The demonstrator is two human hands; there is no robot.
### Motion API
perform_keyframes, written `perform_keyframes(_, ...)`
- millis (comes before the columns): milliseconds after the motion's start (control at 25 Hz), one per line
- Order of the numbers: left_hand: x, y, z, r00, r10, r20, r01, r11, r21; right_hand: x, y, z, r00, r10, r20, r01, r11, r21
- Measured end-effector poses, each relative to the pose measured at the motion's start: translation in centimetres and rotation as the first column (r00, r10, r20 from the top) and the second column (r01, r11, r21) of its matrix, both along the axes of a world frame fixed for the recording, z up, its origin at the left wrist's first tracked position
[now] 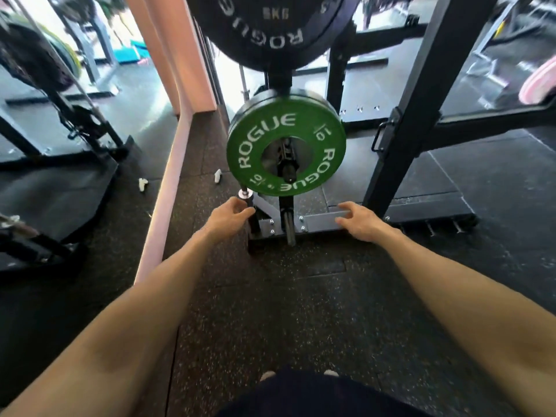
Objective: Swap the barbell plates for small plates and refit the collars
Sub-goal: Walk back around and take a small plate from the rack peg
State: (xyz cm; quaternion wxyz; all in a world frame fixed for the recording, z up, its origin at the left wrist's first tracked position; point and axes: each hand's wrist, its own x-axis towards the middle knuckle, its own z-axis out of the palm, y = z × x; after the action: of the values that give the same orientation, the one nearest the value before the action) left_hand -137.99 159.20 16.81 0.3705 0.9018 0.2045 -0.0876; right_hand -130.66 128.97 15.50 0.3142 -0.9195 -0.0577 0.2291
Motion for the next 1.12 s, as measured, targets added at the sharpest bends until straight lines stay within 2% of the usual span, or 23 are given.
perform_keyframes(160,4.6,1.0,8.6,0.971,-0.016,0.237,0.002,0.998,0.057,4.4,1.3,7.7,0.983,0.027,0.180,-0.039,0.997,0.061)
perform_keyframes(320,8.0,1.6,17.9,0.894,-0.007,0.448,-0.035,0.996,0.084,7.9,2.2,16.9,0.920,0.040,0.391,-0.079,0.993,0.083)
perform_keyframes(600,10.9,0.8,34.3,0.689,-0.090,0.719,-0.063,0.981,0.183,11.7,2.9,33.2,0.716,-0.002,0.698,-0.130,0.982,0.136)
perform_keyframes(720,12.0,0.2,40.9,0.592,-0.117,0.797,-0.097,0.972,0.215,12.4,2.8,39.7,0.604,-0.002,0.797,-0.174,0.976,0.134)
perform_keyframes(800,12.7,-0.2,44.1,0.567,-0.137,0.812,-0.120,0.962,0.246,13.0,2.3,42.8,0.561,-0.013,0.828,-0.177,0.975,0.135)
perform_keyframes(960,14.1,-1.3,48.5,0.521,-0.151,0.840,-0.170,0.946,0.275,15.3,0.8,47.9,0.524,-0.011,0.851,-0.186,0.974,0.128)
perform_keyframes(1120,16.0,-1.3,50.0,0.502,-0.135,0.854,-0.217,0.937,0.275,17.8,0.4,51.2,0.504,-0.022,0.863,-0.198,0.970,0.140)
